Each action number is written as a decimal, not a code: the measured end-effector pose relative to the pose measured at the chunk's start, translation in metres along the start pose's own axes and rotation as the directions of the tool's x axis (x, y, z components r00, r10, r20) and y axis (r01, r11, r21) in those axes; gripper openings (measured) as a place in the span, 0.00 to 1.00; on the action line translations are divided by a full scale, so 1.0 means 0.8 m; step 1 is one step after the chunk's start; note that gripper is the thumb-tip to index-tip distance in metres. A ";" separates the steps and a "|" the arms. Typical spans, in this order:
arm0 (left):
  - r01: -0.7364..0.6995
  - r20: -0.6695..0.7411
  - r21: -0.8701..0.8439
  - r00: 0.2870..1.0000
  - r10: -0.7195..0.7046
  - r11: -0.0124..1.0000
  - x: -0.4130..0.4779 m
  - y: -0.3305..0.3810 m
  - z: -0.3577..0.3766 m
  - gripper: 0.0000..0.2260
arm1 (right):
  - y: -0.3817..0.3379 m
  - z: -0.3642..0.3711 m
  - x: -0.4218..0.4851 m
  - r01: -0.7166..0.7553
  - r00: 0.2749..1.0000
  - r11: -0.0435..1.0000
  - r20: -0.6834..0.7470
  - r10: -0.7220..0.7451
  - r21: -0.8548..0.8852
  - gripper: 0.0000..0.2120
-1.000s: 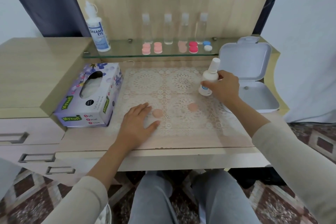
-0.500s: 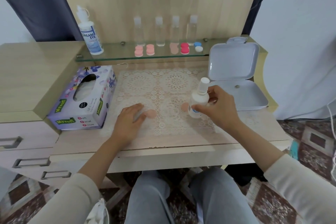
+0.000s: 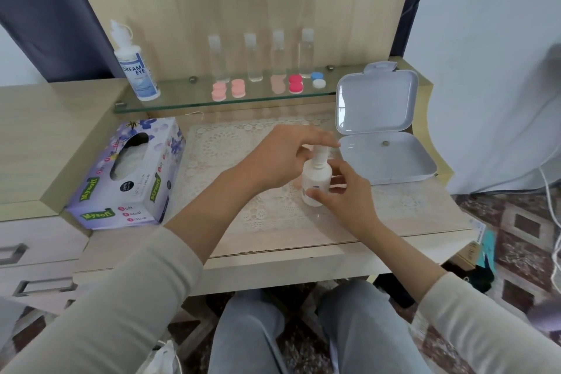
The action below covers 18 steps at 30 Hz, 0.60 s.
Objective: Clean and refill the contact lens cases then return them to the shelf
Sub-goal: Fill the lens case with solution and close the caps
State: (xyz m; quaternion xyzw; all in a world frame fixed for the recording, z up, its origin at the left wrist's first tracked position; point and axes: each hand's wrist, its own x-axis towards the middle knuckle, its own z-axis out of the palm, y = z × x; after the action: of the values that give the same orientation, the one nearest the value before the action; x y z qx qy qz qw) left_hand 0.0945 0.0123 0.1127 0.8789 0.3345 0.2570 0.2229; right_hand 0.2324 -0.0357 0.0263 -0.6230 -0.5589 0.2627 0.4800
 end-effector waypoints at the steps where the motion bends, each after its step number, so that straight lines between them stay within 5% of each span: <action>1: 0.005 0.005 0.010 1.000 -0.005 1.000 0.003 0.000 0.001 0.14 | 0.000 0.000 -0.001 0.002 1.000 1.000 0.008 -0.003 0.011 0.23; 3: 0.039 -0.012 0.061 0.999 -0.038 0.997 0.008 0.000 0.003 0.06 | -0.001 -0.001 -0.002 0.021 0.999 0.999 0.035 -0.022 0.025 0.24; 7: 0.152 -0.096 0.082 0.985 -0.144 0.985 0.013 0.000 0.004 0.13 | -0.001 -0.001 -0.002 0.032 0.999 0.998 0.040 -0.034 0.046 0.25; 11: 0.005 0.000 -0.009 1.000 -0.005 1.000 0.008 0.002 -0.003 0.14 | 0.000 -0.002 -0.001 0.028 0.999 0.998 0.041 -0.031 0.055 0.25; 18: 0.090 -0.059 0.218 0.995 -0.079 0.972 0.011 -0.001 0.006 0.09 | 0.000 0.000 -0.002 0.054 0.997 0.997 0.047 -0.056 0.055 0.24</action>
State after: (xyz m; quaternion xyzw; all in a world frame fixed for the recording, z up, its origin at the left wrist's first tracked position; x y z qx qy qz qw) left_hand 0.1029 0.0179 0.1110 0.8763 0.4037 0.2305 0.1265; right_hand 0.2321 -0.0374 0.0256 -0.5876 -0.5801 0.2795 0.4900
